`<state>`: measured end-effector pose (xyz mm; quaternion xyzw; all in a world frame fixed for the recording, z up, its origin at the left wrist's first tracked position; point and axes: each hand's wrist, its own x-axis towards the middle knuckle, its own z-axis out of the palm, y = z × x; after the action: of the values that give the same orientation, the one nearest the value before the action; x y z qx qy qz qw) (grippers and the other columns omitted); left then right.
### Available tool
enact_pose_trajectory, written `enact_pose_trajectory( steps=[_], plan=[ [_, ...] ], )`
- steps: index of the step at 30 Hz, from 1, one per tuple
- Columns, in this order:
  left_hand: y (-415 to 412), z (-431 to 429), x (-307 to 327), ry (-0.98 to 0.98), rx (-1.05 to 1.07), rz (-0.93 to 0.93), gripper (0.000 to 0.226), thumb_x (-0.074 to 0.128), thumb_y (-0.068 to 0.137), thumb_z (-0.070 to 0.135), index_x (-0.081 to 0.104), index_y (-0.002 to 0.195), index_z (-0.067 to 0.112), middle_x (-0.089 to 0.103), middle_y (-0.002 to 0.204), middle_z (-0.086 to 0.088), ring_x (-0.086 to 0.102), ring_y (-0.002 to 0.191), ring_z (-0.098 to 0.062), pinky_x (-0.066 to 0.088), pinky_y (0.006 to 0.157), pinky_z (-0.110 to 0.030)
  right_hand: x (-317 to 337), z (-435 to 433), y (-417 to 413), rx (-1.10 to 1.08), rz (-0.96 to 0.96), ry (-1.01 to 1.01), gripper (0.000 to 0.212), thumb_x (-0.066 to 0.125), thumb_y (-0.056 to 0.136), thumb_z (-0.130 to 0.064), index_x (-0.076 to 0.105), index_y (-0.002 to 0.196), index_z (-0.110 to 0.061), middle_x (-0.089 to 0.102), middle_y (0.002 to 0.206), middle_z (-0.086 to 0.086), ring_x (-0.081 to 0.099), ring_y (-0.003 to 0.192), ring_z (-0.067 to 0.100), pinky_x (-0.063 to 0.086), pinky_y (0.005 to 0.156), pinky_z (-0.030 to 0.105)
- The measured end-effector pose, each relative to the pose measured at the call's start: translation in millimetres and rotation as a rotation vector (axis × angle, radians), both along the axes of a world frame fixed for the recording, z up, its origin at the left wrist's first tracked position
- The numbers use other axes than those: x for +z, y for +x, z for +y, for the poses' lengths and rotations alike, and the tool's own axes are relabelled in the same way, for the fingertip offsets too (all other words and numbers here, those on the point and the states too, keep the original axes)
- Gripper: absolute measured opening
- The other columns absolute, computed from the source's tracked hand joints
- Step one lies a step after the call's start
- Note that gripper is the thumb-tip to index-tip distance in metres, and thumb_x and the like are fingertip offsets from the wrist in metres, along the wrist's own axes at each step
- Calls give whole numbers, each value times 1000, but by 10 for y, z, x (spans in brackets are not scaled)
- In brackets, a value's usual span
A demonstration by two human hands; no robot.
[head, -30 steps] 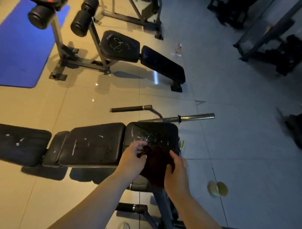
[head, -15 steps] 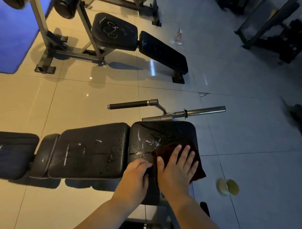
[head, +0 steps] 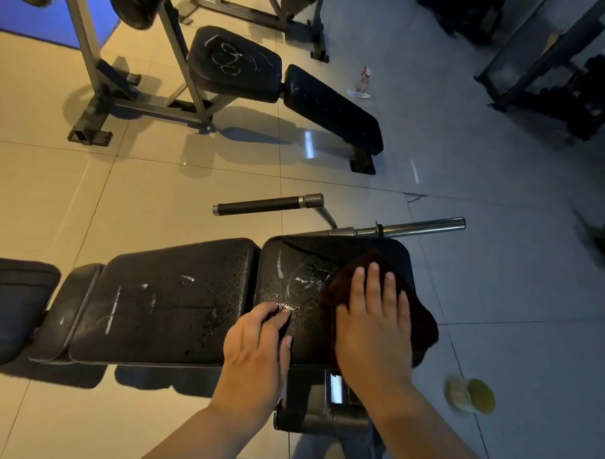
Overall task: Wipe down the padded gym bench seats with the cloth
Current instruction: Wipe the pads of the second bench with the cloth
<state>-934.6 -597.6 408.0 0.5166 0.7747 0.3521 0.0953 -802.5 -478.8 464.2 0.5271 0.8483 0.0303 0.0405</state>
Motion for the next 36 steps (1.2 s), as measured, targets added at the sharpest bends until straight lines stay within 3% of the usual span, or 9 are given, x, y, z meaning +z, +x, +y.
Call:
enact_pose_trajectory(
  steps=[2,6,10,14,16,24,29,33,36],
  plan=[
    [30,16,-42,-1,36,4,42,38,100,32,58,128,9,48,134,-8,50,122,-26,26,112,-32,-53,-26,-244,0,32,-18,69,1,100,-48,7,160,-17,2,168,10,-3,155,31,5,125,51],
    [34,-37,-88,-37,29,-39,51,34,102,36,49,138,5,38,146,-8,38,135,-23,24,118,-33,-86,-319,-177,174,-2,-47,61,16,105,-45,18,160,-18,18,166,8,12,155,27,15,125,50],
    [25,-47,-77,-61,8,-27,52,32,103,37,50,139,4,35,150,-7,36,139,-23,28,117,-38,14,-292,293,246,-67,-71,59,23,102,-45,20,158,-27,25,165,-1,18,153,23,12,119,46],
    [7,-41,-48,-67,-1,10,53,31,103,37,54,135,2,39,146,-9,39,136,-24,20,117,-30,178,93,335,80,-45,-112,65,-4,95,-53,-7,157,-33,-8,168,-6,-16,153,19,-7,124,44],
    [0,-23,-44,-68,0,34,52,31,103,36,54,135,2,39,146,-10,38,136,-24,24,117,-33,177,228,68,33,-12,-99,73,-15,89,-53,-13,158,-30,-16,167,-4,-21,152,21,-9,124,46],
    [0,-34,-13,-120,-15,105,54,29,103,38,53,136,2,40,146,-11,37,137,-23,25,115,-38,25,-237,173,275,-26,-104,58,10,106,-50,16,160,-29,18,167,-4,10,155,21,8,125,45],
    [-31,-5,-14,-66,-7,203,51,37,98,33,62,126,-1,53,135,-16,45,126,-26,38,109,-35,139,182,213,83,-5,-103,65,-6,96,-56,-7,157,-34,-5,168,-7,-16,153,16,-8,124,43],
    [-80,37,-79,-61,-59,357,51,38,99,29,61,127,-6,60,128,-20,47,129,-32,34,107,-42,98,254,-372,12,35,-63,70,-8,94,-52,-5,160,-29,-8,168,-4,-14,154,20,-6,125,49],
    [-116,2,-159,-123,-80,290,52,34,102,34,58,132,-2,54,138,-20,47,133,-33,30,112,-41,-37,-119,-364,126,28,-92,62,3,102,-51,3,160,-30,1,168,-5,-7,155,19,2,126,49]
  ],
)
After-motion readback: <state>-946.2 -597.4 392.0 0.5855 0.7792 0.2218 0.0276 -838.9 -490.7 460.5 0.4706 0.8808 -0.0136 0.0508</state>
